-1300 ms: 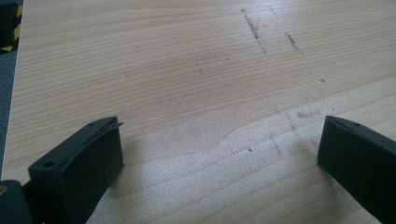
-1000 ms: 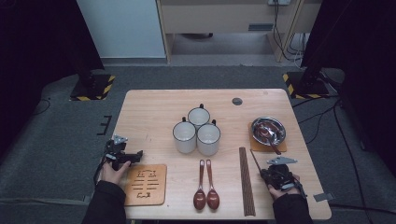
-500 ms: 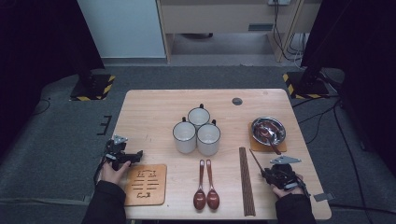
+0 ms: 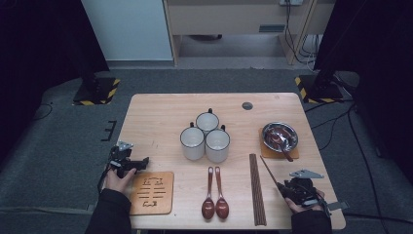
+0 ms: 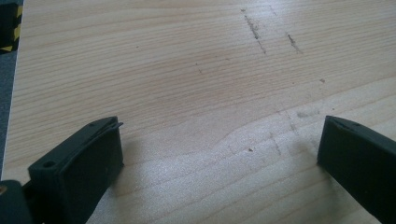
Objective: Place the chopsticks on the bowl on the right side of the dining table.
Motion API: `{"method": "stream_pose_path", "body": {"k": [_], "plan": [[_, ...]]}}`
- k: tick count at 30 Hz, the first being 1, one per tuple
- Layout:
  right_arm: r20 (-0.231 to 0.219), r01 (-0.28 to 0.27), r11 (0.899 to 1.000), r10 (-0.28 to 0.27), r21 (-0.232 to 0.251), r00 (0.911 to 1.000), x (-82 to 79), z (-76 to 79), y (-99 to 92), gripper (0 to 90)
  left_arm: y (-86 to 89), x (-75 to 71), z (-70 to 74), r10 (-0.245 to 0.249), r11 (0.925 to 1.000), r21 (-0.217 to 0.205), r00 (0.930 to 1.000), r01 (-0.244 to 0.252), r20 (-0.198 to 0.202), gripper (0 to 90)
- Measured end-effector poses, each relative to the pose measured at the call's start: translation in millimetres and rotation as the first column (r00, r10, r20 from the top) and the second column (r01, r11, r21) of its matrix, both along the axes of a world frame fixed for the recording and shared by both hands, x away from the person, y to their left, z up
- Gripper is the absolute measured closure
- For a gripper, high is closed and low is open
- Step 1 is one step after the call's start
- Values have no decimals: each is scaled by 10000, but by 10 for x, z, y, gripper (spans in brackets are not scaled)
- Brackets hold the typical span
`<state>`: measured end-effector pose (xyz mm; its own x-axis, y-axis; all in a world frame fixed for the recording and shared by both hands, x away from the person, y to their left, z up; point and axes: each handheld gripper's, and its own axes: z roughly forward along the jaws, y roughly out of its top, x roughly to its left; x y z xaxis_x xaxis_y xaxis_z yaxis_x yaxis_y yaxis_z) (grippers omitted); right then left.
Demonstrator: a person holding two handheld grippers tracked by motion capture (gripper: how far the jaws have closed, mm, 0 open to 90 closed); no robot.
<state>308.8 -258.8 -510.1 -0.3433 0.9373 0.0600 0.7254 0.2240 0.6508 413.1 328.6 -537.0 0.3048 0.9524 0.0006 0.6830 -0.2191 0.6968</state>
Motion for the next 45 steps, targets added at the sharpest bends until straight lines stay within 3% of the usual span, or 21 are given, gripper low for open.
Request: {"method": "stream_pose_path", "body": {"k": [7,25,45], "plan": [[-219,-69,9999,66,-142,9997,-13,-38,57,664,0,0,0,1,10000,-2,10000,-1,2,0],[-364,-235,9989,220,-412,9991,-7,-61,83,843,0,0,0,2,10000,-3,10000,-2,3,0],[-208,-722,9971,718,-233,9972,-11,1,100,852,0,0,0,0,10000,-2,10000,0,1,0]]}}
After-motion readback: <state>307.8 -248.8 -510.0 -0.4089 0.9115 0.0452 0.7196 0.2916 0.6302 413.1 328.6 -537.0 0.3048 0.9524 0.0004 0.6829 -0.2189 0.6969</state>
